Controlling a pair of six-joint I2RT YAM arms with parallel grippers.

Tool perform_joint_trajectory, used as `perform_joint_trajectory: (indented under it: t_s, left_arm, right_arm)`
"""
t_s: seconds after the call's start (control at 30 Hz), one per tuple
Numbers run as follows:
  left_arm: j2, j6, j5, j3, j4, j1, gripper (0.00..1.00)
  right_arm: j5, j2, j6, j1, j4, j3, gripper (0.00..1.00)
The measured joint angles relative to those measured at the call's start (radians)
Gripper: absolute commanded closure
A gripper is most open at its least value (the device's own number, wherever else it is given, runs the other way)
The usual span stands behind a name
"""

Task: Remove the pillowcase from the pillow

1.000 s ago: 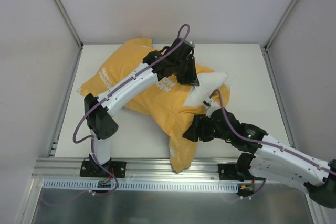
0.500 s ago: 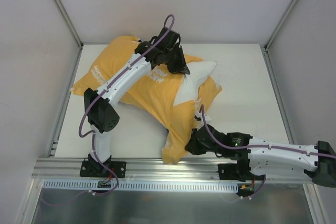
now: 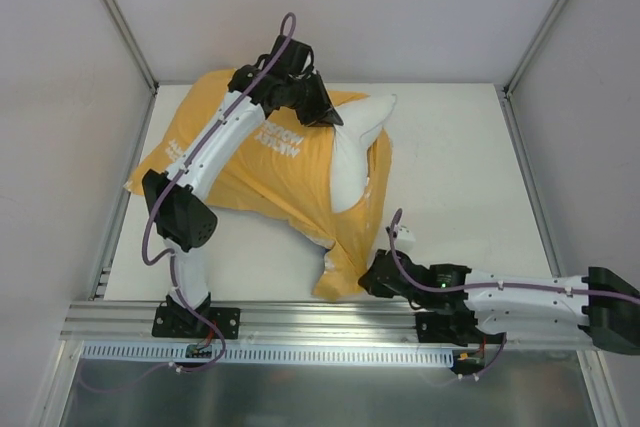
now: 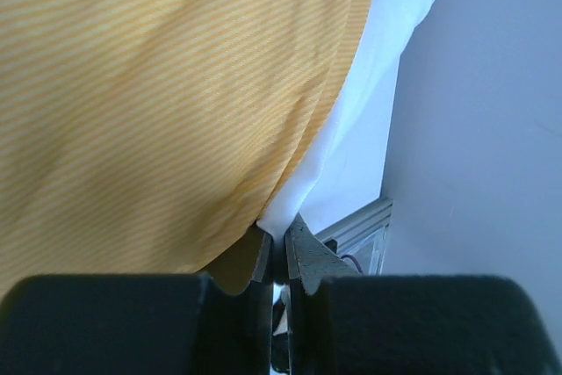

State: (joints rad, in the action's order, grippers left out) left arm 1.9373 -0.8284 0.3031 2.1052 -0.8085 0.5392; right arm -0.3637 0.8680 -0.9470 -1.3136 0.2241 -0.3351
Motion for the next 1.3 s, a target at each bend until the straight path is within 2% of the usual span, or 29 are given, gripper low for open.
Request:
perform_joint_trajectory:
  t_s: [0.27,0.43,0.63,0.8,0.83,0.87,0.93,0.97,1.07,1.17,1.3]
  left_arm:
    - [-0.215,-0.048,-0.001,-0.143,-0.018,-0.091,1.0]
    - [-0.266,-0.07,-0.016,-0.154,-0.019,-0.121,1.0]
    - [-0.266,-0.079,-0.019,-0.162,-0.011,-0.129,1.0]
    - [-0.289,-0.08,0.021,-0.251,0.06,-0.13,1.0]
    - [-0.298,-0.079,0.028,-0.283,0.082,-0.13,1.0]
    - [-0.309,-0.079,0.029,-0.317,0.102,-0.13,1.0]
    - [-0.335,-0.079,0.03,-0.391,0.148,-0.126,1.0]
    - [-0.35,-0.079,0.029,-0.426,0.166,-0.122,1.0]
    - [-0.396,-0.077,0.019,-0.516,0.19,-0.122,1.0]
    - [-0.416,-0.077,0.004,-0.562,0.195,-0.122,1.0]
    - [-0.419,-0.078,0.005,-0.587,0.214,-0.12,1.0]
  right_arm:
    - [-0.01,0.225,-0.035,0.0,-0.163,-0.047,0.99]
    - [-0.008,0.307,-0.04,-0.008,-0.208,-0.106,0.99]
    - [-0.017,0.31,-0.035,-0.04,-0.183,-0.134,0.99]
    - [-0.053,0.232,-0.007,-0.041,-0.042,-0.147,0.99]
    - [-0.053,0.214,0.013,-0.034,-0.005,-0.156,0.97]
    - [-0.05,0.196,0.036,-0.019,0.029,-0.166,0.72]
    - [-0.034,0.15,0.089,0.025,0.102,-0.186,0.49]
    - [-0.012,0.124,0.129,0.063,0.142,-0.195,0.31]
    - [0.038,0.037,0.248,0.194,0.252,-0.232,0.19]
    - [0.069,-0.025,0.334,0.336,0.305,-0.27,0.18]
    - [0.122,-0.04,0.418,0.454,0.342,-0.351,0.18]
